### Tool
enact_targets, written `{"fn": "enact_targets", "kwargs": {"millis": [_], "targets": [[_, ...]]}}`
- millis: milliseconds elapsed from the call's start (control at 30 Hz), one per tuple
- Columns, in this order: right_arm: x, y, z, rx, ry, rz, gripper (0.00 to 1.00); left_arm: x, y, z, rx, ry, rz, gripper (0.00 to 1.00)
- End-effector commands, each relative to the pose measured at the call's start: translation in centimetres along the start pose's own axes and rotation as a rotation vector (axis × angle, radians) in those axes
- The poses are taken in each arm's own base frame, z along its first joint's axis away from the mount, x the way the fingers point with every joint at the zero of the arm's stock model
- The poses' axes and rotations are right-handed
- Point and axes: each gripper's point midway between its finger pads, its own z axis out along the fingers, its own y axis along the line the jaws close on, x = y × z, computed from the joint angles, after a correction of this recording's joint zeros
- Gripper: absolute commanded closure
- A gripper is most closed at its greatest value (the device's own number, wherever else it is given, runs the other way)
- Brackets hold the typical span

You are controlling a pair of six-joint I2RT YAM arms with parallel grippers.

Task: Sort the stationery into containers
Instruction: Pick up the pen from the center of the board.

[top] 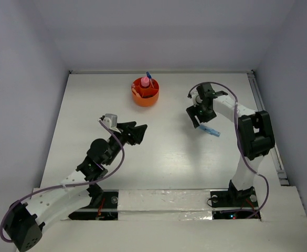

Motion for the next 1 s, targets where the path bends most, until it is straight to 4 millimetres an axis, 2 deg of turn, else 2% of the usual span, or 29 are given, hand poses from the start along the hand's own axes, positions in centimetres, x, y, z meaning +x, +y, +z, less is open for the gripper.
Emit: {"fn": "enact_targets", "kwargs": {"millis": [0,200,333,467,533,567,600,700,733,800,833,867,900,933,967], "targets": [[0.9,0.4,1.5,-0.051,0.063,-0.04,0.24,0.0,-0.6,0.3,0.037,-0.009,0.02,0.41],[1.9,-0.6,3.1,-0.032,0.109,-0.002,0.29,0.5,-0.6,0.6,0.039,0.007,0.025,0.41],[1.6,-0.7,3.1,-0.026,0.101,0.018,0.47,0.4,-0.5,0.6,0.034,0.003,0.028,0.41],[1.3,-0.6,2.9,-0.024,0.084,0.033,0.54,0.6,-0.3,0.6,0.028,0.007,0.032,0.41],[0.9,-0.8,2.9,-0.029,0.069,0.053,0.65,0.5,-0.4,0.6,0.031,0.006,0.035,0.41],[0.7,-0.9,3.0,-0.029,0.062,0.053,0.66,0.5,-0.4,0.6,0.031,0.006,0.035,0.41],[0.1,-0.9,3.1,-0.023,0.036,0.067,0.67,0.5,-0.4,0.6,0.031,0.006,0.035,0.41],[-1.4,-0.7,3.2,-0.036,-0.021,0.104,0.81,0.5,-0.3,0.6,0.031,0.006,0.038,0.42],[-2.2,-0.3,2.6,-0.059,-0.06,0.115,0.85,0.6,-0.3,0.6,0.028,0.008,0.039,0.42],[-4.6,0.4,1.3,-0.102,-0.165,0.149,0.87,0.8,-0.2,0.7,0.024,0.011,0.042,0.43],[-5.1,0.9,0.6,-0.126,-0.208,0.167,0.88,1.0,-0.2,0.8,0.029,0.017,0.044,0.43],[-6.6,1.1,-2.0,-0.135,-0.298,0.173,0.89,1.1,-0.3,0.9,0.033,0.021,0.046,0.43],[-8.2,1.9,-3.7,-0.165,-0.38,0.188,0.89,1.5,-0.3,1.1,0.036,0.037,0.05,0.43],[-8.6,2.8,-4.9,-0.182,-0.42,0.209,0.89,1.6,-0.3,1.1,0.041,0.04,0.05,0.43],[-9.9,3.4,-8.6,-0.195,-0.52,0.205,0.89,1.7,-0.5,1.2,0.051,0.04,0.048,0.43]]}}
